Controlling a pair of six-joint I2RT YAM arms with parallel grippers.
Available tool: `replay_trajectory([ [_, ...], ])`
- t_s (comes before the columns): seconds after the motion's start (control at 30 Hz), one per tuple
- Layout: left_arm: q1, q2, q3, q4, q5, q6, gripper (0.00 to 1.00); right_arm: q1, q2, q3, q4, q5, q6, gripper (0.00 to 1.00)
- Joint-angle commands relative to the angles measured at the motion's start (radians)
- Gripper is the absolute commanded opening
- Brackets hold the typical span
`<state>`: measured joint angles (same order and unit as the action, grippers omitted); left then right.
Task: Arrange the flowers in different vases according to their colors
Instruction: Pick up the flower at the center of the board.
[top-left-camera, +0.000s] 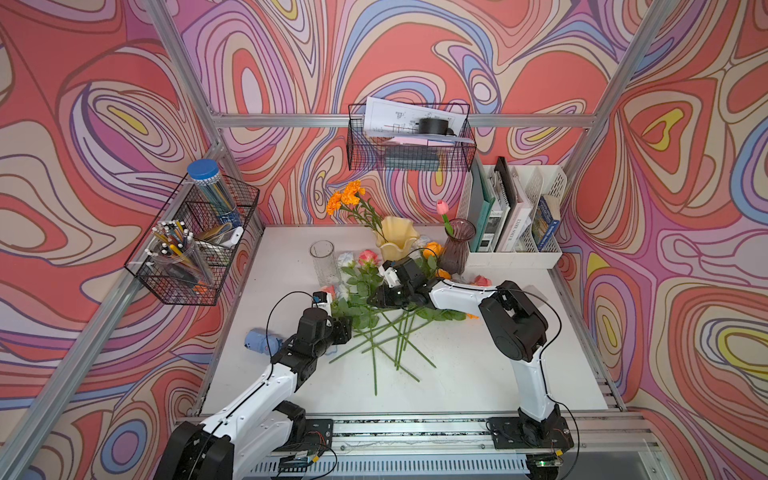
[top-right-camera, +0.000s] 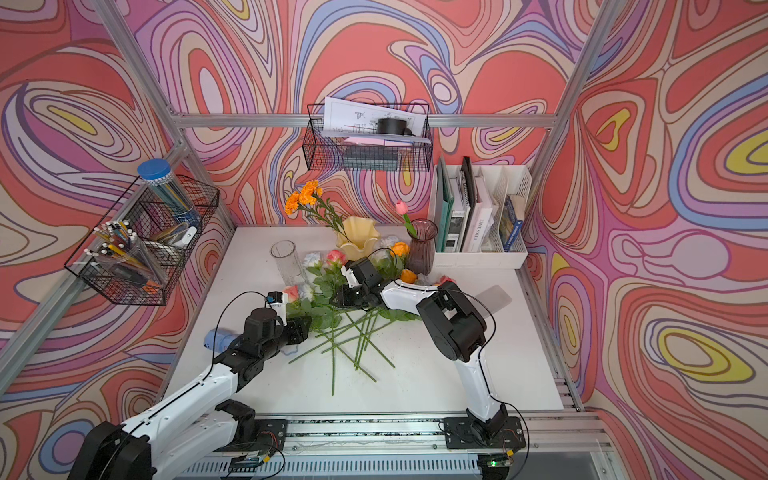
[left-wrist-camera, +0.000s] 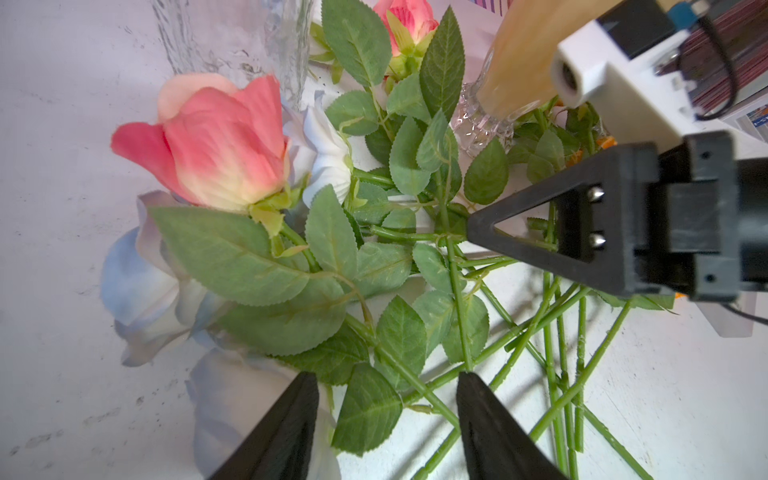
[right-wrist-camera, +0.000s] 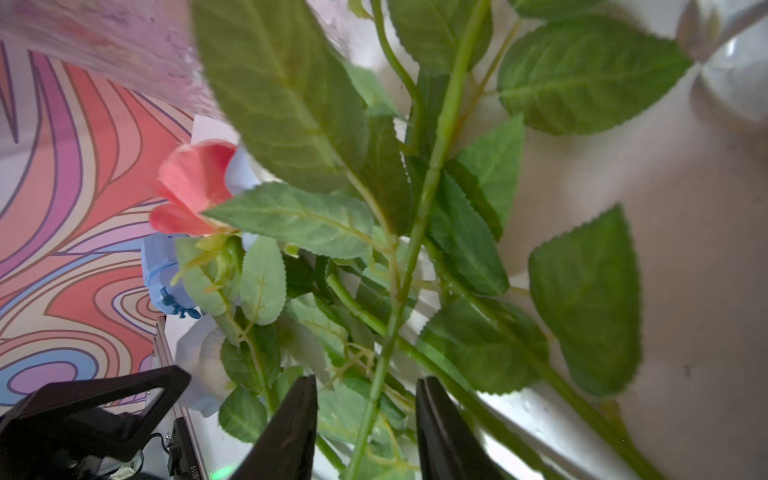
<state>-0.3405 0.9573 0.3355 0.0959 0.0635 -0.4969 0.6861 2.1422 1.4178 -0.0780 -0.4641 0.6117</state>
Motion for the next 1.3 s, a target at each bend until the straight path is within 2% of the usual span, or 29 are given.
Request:
replay_trajectory([
  [0.0, 0.007, -0.010, -0.003, -0.012, -0.008, 0.012, 0.60, -0.002, 0.040, 0.038, -0.003, -0.017, -0.007, 0.40],
  [0.23, 0.008, -0.008, -0.004, -0.008, -0.007, 0.012, 0.60, -0.002, 0.095, 0.104, -0.010, -0.031, -0.017, 0.36],
  [0.5, 0.008, -0.011, -0.004, -0.007, -0.008, 0.013, 0.60, -0.002, 0.099, 0.095, -0.020, -0.036, -0.026, 0.11],
  [0.73, 0.009, -0.007, -0.004, -0.005, -0.006, 0.012, 0.60, -0.002, 0.018, 0.063, -0.033, -0.012, -0.052, 0.00],
  [1.1, 0.009, -0.024, -0.010, -0.007, -0.006, 0.011, 0.60, -0.002, -0.187, -0.022, -0.088, -0.004, -0.092, 0.00],
  [1.27, 0.011, -0.021, -0.011, -0.002, -0.007, 0.011, 0.60, -0.001, -0.294, -0.075, -0.049, -0.010, -0.113, 0.00],
])
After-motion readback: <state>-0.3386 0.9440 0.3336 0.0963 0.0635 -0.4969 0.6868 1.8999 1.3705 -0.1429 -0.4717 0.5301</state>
